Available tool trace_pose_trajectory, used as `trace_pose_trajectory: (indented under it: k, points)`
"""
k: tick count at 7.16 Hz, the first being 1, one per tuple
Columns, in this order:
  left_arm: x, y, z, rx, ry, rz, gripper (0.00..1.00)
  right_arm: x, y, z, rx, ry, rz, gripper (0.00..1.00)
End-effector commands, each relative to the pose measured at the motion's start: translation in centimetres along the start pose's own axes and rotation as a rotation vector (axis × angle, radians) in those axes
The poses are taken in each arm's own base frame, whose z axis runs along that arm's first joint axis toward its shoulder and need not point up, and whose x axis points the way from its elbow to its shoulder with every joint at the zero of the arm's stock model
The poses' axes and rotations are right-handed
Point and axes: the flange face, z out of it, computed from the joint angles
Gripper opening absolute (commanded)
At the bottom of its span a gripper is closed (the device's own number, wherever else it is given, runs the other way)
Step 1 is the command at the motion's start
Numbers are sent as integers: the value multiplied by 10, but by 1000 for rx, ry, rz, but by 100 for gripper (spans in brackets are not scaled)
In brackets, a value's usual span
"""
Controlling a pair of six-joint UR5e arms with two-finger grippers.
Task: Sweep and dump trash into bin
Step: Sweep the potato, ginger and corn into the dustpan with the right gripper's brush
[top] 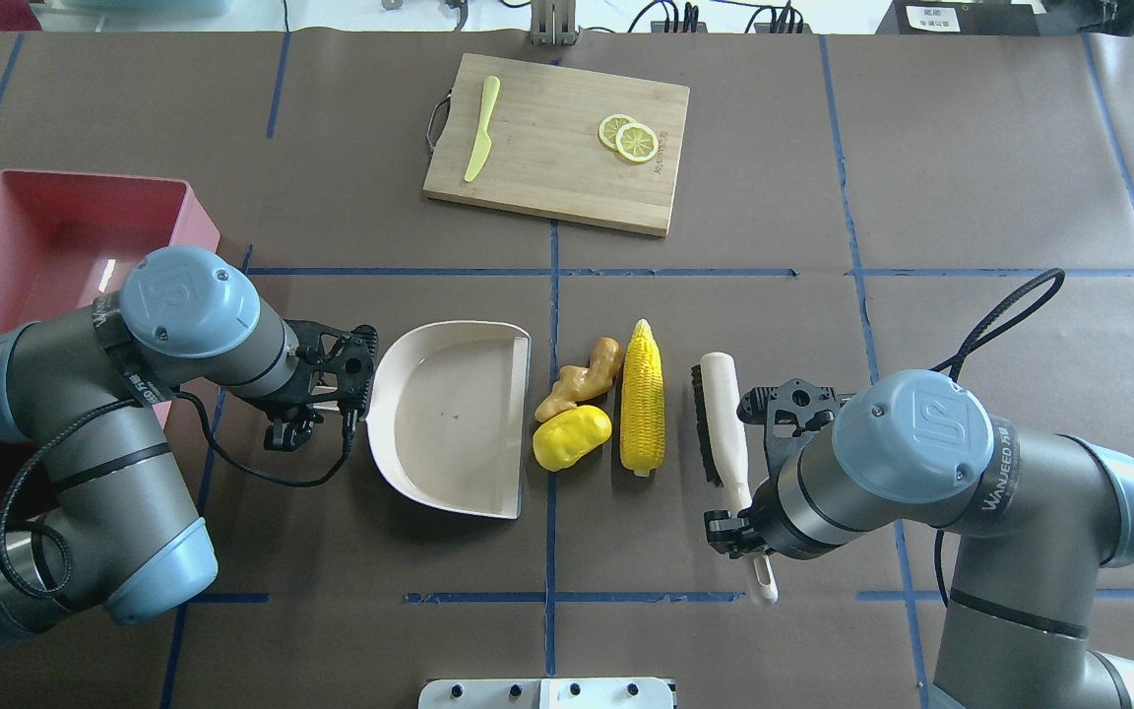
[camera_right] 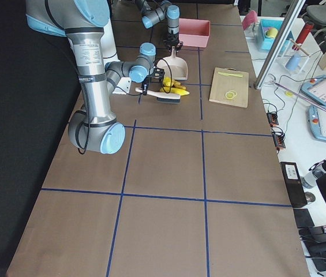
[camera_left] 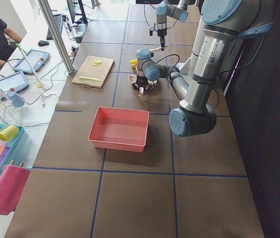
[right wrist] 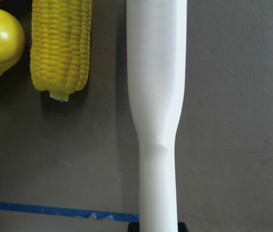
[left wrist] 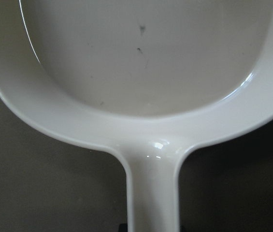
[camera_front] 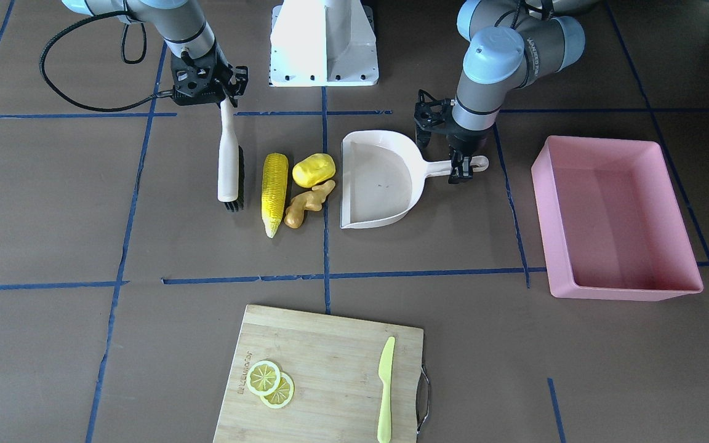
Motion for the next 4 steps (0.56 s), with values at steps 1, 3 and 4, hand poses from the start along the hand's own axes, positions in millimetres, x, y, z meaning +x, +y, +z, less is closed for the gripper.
trace_pose_trajectory:
  k: [1, 3, 4]
  points:
    - [-2, -21, -6, -24, 3, 1, 19, -4, 5, 8, -13, 11, -7, 2]
    - [-2, -23, -6, -25, -2, 0, 19, -24, 2, 8, -12, 15, -9, 2]
    - [-3, -24, -4, -31, -3, -2, 19, -37, -4, 15, -12, 20, -8, 2]
